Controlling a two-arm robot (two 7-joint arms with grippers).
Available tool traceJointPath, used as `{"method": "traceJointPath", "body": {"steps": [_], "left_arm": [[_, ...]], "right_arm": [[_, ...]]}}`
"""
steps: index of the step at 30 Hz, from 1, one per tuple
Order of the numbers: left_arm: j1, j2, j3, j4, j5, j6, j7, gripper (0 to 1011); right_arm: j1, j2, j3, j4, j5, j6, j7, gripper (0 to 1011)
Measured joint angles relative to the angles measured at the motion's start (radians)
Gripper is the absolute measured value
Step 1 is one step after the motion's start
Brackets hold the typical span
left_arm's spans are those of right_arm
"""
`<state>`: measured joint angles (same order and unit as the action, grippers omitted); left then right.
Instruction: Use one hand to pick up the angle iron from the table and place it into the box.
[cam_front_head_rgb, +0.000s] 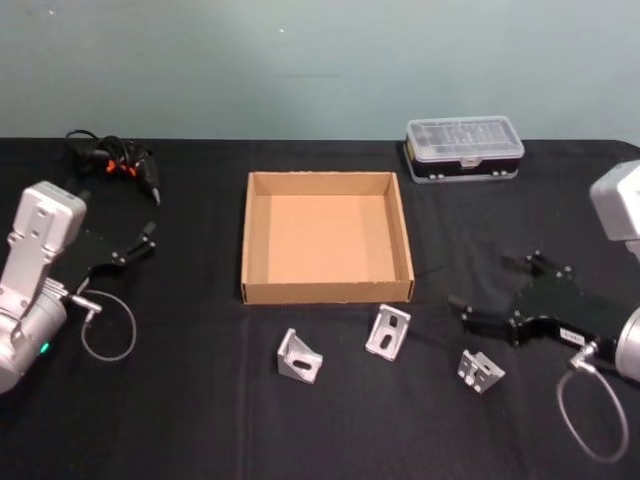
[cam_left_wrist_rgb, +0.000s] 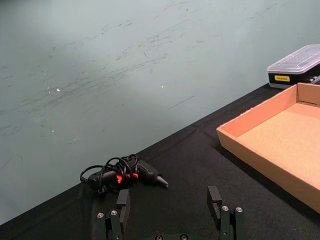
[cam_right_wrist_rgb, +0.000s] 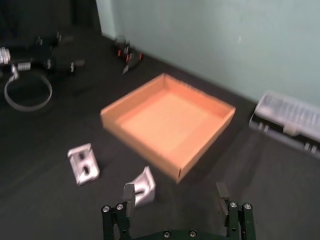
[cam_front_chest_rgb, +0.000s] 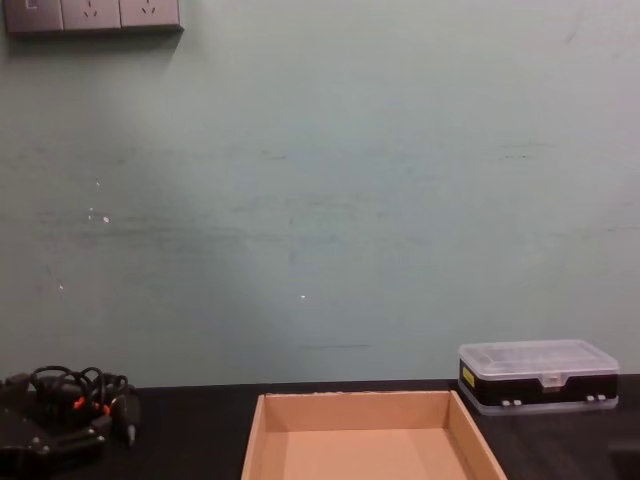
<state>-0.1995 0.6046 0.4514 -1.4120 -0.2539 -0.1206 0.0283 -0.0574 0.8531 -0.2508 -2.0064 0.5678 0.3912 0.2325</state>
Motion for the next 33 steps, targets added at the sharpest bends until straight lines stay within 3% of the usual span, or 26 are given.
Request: {"method": "traceJointPath", "body": {"steps": [6,13,25,33], "left_arm": [[0.0,0.0,0.0,0.0,0.0,0.0,0.0,1011],[0.0,0.0,0.0,0.0,0.0,0.0,0.0,1011],[0.0,0.0,0.0,0.0,0.0,0.0,0.0,1011],[0.0,0.0,0.0,0.0,0.0,0.0,0.0,1011]], "right_arm": [[-0.049,0.025,0.029,-0.064,0.03,0.148,-0.027,1000],[-0.06,0.014,0.018,-0.058,0.031,0.24,-0.04,1000],[0.001,-0.028,-0.062,0.003,-0.043,0.281,-0.014,1000],[0.043,-0.067,-0.096,0.042,-0.089,0.294,-0.011,1000]]}}
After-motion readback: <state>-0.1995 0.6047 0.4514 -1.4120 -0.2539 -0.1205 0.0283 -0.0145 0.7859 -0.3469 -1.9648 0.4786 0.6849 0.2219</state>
